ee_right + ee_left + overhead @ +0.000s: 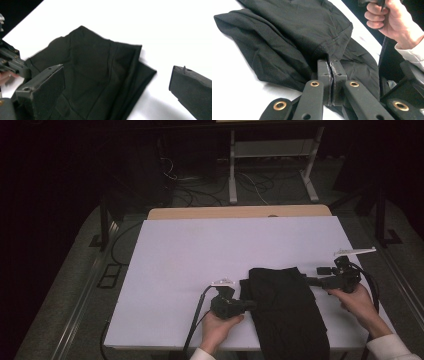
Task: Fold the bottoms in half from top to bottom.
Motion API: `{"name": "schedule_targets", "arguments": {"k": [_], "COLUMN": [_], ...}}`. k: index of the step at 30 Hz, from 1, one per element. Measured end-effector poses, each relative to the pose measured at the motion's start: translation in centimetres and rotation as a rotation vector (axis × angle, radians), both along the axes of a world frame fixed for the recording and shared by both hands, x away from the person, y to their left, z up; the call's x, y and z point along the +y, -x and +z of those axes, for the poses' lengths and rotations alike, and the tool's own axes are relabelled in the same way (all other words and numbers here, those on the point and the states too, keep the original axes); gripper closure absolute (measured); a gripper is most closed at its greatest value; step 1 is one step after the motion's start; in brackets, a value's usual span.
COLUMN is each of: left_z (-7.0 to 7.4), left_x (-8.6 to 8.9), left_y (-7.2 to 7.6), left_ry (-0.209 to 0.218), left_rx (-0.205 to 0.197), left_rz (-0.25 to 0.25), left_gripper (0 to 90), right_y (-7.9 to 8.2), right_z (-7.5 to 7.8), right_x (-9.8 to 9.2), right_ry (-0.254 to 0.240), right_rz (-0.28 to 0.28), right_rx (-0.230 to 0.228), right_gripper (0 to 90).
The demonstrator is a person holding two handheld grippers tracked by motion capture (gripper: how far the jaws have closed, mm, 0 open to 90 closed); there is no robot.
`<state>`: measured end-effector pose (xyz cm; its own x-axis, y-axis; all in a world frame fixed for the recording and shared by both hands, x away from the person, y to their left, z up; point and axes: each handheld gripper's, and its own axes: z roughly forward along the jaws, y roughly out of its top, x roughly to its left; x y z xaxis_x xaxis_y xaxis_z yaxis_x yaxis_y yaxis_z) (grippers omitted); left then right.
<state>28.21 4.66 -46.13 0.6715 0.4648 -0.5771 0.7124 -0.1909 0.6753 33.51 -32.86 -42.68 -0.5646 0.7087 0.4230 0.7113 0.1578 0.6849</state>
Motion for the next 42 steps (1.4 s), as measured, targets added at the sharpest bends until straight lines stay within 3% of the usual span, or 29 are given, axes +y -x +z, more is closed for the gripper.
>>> {"name": "schedule_targets", "arguments": {"k": [9,13,22,28,36,42], "left_z": [0.1,0.1,-0.1,0.0,0.0,-0.1], "left_x": [-0.3,-0.4,-0.6,-0.6,-0.5,-0.6], "left_y": [0.0,-0.1,0.0,0.0,0.0,0.1], "left_ry": [-0.004,-0.002,-0.002,-0.001,-0.001,0.002], "left_rx": [-0.001,-0.004,-0.002,-0.002,-0.005,-0.003], "left_rz": [-0.009,-0.013,-0.022,-0.017,-0.018,-0.017], "left_gripper": [87.5,87.5,87.5,87.5,87.5,87.4], "right_y": [-1.2,-2.0,-4.8,-6.2,-6.7,-6.7], "right_z": [1.0,1.0,0.2,-0.2,-1.0,-1.8], "right_x": [0.4,0.4,0.7,0.7,1.3,2.1], "right_ry": [0.002,0.006,-0.004,-0.019,0.016,0.039], "right_rz": [-0.002,-0.006,-0.001,-0.003,0.028,0.084], "right_rx": [-0.035,-0.028,0.025,0.034,0.073,0.118], "right_gripper": [0.3,0.6,1.5,5.7,7.8,13.3]}}
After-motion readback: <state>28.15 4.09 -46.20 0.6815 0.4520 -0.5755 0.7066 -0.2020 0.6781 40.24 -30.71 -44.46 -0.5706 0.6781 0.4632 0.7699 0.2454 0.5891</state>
